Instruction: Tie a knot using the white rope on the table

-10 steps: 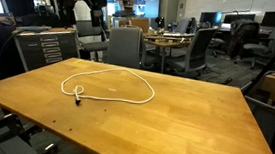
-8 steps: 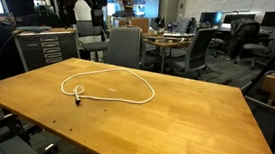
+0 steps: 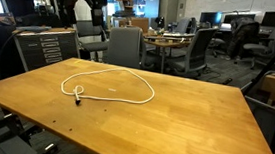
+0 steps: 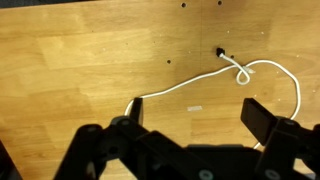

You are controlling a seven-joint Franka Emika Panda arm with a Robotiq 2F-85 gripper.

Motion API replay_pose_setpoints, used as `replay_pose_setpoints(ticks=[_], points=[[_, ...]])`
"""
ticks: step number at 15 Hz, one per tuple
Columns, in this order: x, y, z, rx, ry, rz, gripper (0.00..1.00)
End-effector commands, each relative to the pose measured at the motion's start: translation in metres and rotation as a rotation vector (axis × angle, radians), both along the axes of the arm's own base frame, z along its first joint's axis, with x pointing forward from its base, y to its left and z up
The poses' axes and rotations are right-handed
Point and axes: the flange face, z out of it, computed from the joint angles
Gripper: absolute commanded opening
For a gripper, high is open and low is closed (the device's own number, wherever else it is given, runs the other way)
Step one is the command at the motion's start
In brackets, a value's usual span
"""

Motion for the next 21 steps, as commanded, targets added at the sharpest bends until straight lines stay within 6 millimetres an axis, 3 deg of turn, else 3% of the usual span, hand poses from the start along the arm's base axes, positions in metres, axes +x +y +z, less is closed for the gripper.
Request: replay_pose_setpoints(ticks=[1, 4, 10, 11, 12, 15, 21], points=[[0.0, 0.0, 0.001, 0.0, 0.001, 0.0, 1.0], [0.017, 0.02, -0.006, -0.062, -0.044, -0.019, 1.0], [0.034, 0.035, -0.086, 0.07, 0.045, -0.05, 1.0], [0.028, 0.035, -0.072, 0.026, 0.052, -0.044, 1.0], [0.03, 0.036, -0.084, 0.041, 0.067, -0.05, 1.0], [0.04, 0.023, -0.093, 0.056, 0.08, -0.132, 1.0], [0.089, 0.018, -0.124, 0.067, 0.075, -0.259, 1.0]])
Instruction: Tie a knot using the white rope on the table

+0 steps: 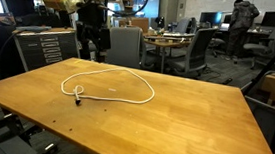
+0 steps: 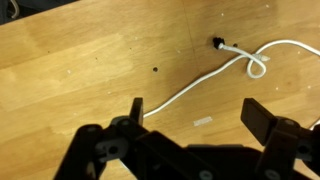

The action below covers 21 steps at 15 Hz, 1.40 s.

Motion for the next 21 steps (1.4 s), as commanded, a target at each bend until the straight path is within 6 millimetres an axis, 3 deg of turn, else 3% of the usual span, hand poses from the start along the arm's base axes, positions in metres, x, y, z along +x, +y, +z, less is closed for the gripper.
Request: replay_pose_setpoints(ticks=[1, 3, 4, 10, 15, 21], points=[[0.043, -0.001, -0.024, -0.008, 0.0, -0.064, 1.0], [0.052, -0.001, -0.042, -0.02, 0.031, -0.065, 1.0], [0.033, -0.001, -0.029, -0.013, 0.025, -0.047, 1.0], [0.03, 0.006, -0.052, 0.019, 0.055, -0.016, 1.0], [0.02, 0.059, -0.086, 0.045, 0.113, 0.29, 1.0], [0.014, 0.124, -0.131, -0.051, 0.126, 0.602, 1.0]])
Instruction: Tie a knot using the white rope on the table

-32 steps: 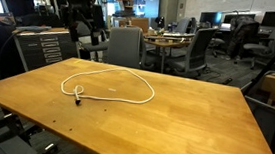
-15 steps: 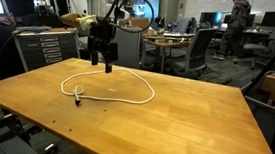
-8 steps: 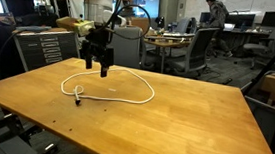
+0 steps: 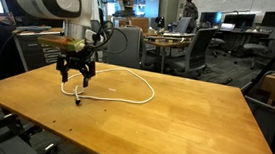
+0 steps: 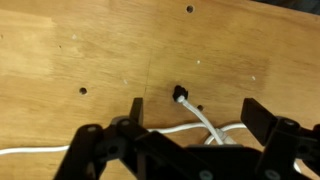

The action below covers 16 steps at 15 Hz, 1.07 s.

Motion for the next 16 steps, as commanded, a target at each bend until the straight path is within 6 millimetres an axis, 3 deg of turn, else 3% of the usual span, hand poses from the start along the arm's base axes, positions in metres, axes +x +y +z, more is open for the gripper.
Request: replay_pose_setpoints(ticks=[1, 7, 8, 10, 16], points=[[0.005, 0.026, -0.019, -0.038, -0.095, 0.175, 1.0], [0.011, 0.043, -0.041, -0.028, -0.364, 0.35, 0.97], [0.012, 0.043, -0.044, -0.017, -0.392, 0.355, 0.75], [0.016, 0.043, -0.047, -0.003, -0.429, 0.36, 0.71], [0.014, 0.042, -0.053, -0.012, -0.407, 0.358, 0.23]])
